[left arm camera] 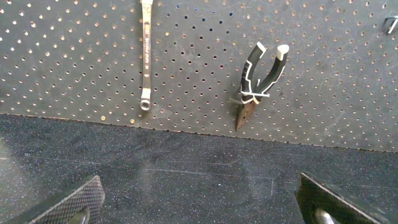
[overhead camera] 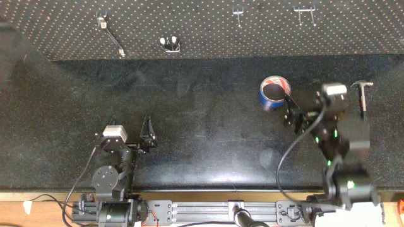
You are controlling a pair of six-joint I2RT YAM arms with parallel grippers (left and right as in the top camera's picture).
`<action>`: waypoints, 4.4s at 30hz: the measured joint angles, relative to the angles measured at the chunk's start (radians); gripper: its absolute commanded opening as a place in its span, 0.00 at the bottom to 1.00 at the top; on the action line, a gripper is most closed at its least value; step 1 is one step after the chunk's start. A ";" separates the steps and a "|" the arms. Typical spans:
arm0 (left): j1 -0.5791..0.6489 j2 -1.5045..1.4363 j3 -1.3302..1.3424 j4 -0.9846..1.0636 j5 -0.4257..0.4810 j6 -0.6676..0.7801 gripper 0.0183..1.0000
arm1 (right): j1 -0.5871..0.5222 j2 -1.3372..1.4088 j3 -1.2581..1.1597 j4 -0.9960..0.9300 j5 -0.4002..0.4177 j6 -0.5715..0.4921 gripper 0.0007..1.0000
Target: Place Tools Onto Pegboard
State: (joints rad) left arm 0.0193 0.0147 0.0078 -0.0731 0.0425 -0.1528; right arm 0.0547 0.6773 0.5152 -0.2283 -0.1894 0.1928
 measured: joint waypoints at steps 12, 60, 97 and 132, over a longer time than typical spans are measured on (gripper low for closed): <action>0.000 -0.002 0.000 0.000 0.000 0.000 1.00 | 0.065 0.569 0.523 -0.483 -0.031 0.009 0.98; 0.000 -0.002 0.000 0.000 0.000 0.000 1.00 | 0.288 0.546 0.679 -0.309 0.024 -0.032 0.07; 0.000 -0.002 0.000 0.000 0.000 0.000 1.00 | 0.472 0.985 0.677 0.375 0.387 -0.017 0.07; 0.000 -0.002 0.000 0.000 0.000 0.000 1.00 | 0.418 0.698 0.690 -0.616 0.277 -0.057 1.00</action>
State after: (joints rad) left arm 0.0193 0.0128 0.0078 -0.0734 0.0429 -0.1532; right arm 0.4732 1.3750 1.2057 -0.8448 0.0872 0.1356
